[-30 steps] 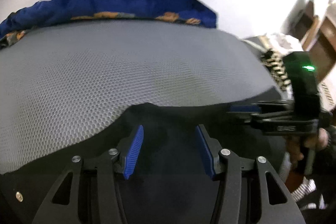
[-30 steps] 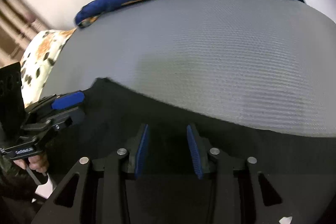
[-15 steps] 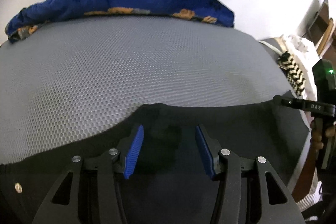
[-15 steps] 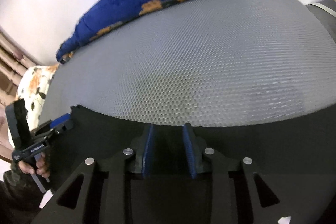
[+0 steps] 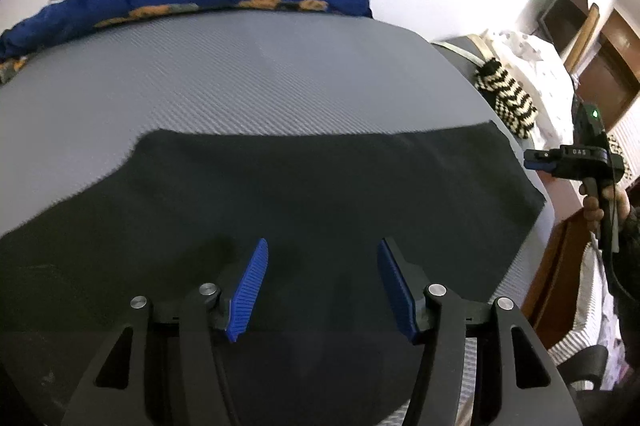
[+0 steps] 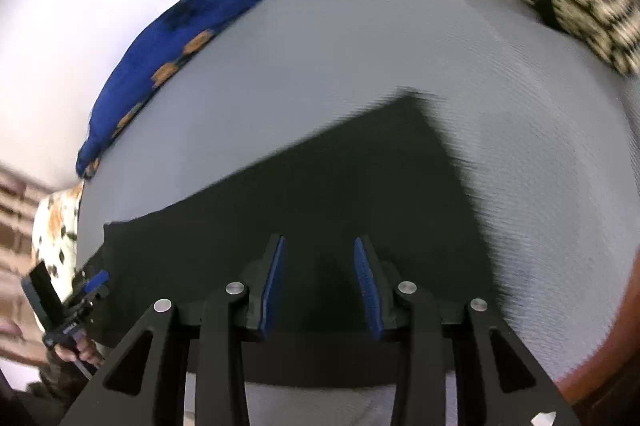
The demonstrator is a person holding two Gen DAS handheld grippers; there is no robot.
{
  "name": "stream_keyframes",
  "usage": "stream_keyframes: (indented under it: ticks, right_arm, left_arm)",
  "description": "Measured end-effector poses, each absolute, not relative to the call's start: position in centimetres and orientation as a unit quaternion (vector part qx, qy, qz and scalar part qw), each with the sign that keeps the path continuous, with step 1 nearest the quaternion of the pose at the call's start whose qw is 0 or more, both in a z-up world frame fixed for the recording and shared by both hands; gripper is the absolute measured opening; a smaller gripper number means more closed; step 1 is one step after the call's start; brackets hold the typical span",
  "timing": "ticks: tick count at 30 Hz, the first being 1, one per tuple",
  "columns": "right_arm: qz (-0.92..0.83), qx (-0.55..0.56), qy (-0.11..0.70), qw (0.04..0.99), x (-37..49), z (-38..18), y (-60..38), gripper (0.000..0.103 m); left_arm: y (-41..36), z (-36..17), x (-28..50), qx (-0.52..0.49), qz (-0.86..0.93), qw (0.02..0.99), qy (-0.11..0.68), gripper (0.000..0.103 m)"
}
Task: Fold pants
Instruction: 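Press the folded jeans flat with both open grippers near the pocket, then grasp the corner of the black jeans with the right gripper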
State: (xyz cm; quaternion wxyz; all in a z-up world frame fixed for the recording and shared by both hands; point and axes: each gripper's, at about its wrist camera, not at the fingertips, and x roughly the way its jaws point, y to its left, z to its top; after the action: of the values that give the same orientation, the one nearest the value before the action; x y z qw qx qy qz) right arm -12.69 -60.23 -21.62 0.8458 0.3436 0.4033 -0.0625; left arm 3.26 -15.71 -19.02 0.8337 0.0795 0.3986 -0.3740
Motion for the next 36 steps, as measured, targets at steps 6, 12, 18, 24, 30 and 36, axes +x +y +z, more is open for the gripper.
stream_keyframes:
  ticks: [6,12,18,24,30,36]
  right_arm:
    - [-0.069,0.399,0.399,0.823,-17.0,-24.2,-65.3,0.034]
    - [-0.047,0.426,0.399,0.811,-18.8,-26.6,-66.5,0.034]
    - [0.007,0.454,0.378,0.807,-19.9,-27.8,-66.0,0.034]
    - [0.042,0.487,0.348,0.800,-21.3,-29.2,-65.3,0.034]
    - [0.040,0.489,0.339,0.803,-22.2,-29.3,-63.9,0.034]
    - [0.033,0.512,0.320,0.796,-24.6,-30.1,-62.5,0.034]
  left_arm:
    - [-17.7,-19.7,2.2,0.085,-0.382,0.822,0.414,0.058]
    - [-19.8,-20.3,1.4,0.099,-0.386,0.814,0.422,0.058]
    - [-21.1,-20.9,0.8,0.112,-0.387,0.809,0.429,0.058]
    - [-22.1,-22.0,0.3,0.119,-0.385,0.806,0.433,0.058]
    - [-22.2,-22.2,0.1,0.123,-0.386,0.809,0.426,0.058]
    - [-22.1,-22.3,-0.1,0.120,-0.387,0.811,0.422,0.059]
